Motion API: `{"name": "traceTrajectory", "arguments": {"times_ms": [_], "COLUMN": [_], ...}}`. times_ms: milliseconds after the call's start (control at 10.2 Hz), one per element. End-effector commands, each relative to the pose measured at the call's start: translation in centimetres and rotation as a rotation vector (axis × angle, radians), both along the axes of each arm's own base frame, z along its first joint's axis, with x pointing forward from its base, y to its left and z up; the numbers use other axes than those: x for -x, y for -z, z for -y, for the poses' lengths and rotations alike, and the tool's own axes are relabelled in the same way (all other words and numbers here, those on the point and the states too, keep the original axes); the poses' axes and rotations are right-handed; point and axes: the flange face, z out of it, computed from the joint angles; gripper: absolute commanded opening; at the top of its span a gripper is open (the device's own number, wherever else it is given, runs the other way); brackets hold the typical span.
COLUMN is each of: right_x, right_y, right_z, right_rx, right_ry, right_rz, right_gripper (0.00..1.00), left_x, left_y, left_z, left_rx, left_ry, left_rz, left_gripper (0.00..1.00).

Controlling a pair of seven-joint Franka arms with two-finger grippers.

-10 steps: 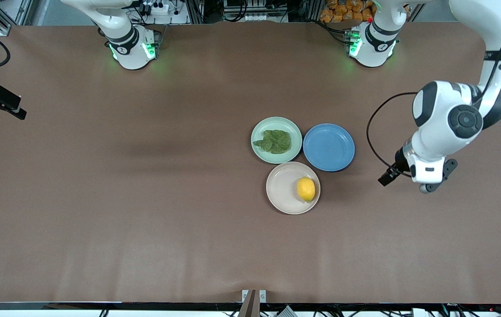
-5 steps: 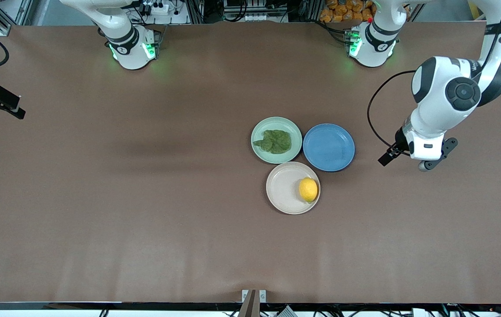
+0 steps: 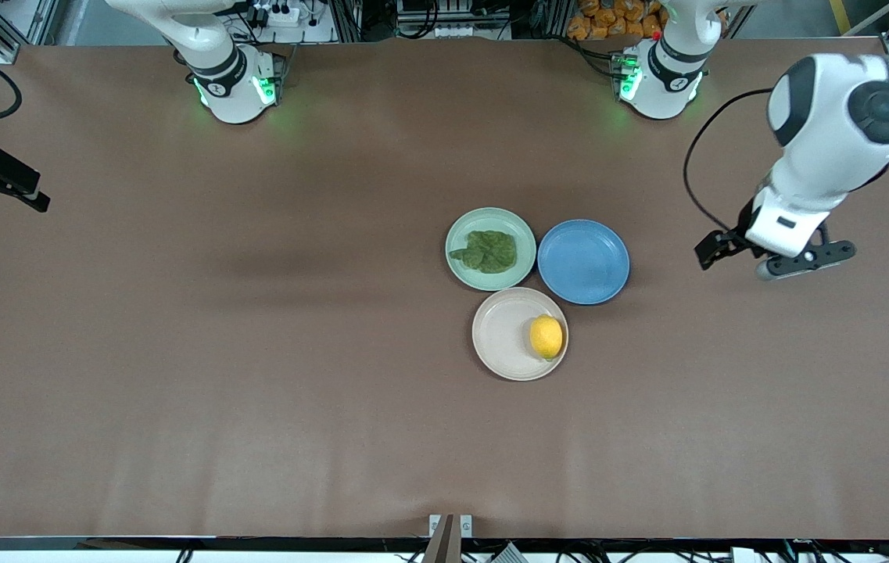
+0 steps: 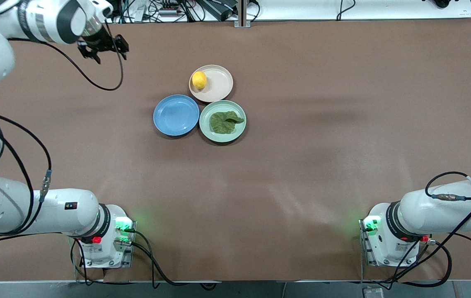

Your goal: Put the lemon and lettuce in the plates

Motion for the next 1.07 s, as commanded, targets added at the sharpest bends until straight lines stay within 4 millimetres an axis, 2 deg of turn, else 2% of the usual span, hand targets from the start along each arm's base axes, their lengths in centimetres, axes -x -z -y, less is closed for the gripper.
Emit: {"name": "traceTrajectory", "arguments": {"times_ms": [0, 98, 293, 488, 780, 976], "right_x": [0.2, 0.1, 0.3, 0.3, 0.7, 0.6], "right_y": [0.1, 0.2, 0.1, 0.1, 0.0, 0.1], "right_z": [0.2, 0.1, 0.0, 0.0, -0.1, -0.1], "right_rx": [-0.006, -0.006, -0.008, -0.008, -0.010, -0.014], "right_ry": [-0.007, -0.009, -0.011, -0.009, -0.004, -0.004], "right_rz": [0.007, 0.003, -0.006, -0.006, -0.020, -0.017], "right_gripper": [1.00, 1.00, 1.00, 1.00, 1.00, 1.00], "left_x": [-1.1, -1.5, -2.2, -2.7, -1.9, -1.5], "left_y": [-7.6, -10.9, -15.6, -17.2, -20.5, -21.0], "left_z": [0.7, 1.3, 2.0, 1.9, 1.6, 0.7], "left_rx": [0.012, 0.032, 0.076, 0.079, 0.064, 0.044], "left_ry": [0.053, 0.053, 0.055, 0.055, 0.058, 0.090], "left_rz": [-0.017, -0.013, 0.021, 0.009, -0.006, -0.028], "left_gripper": [1.00, 1.00, 1.00, 1.00, 1.00, 1.00]}}
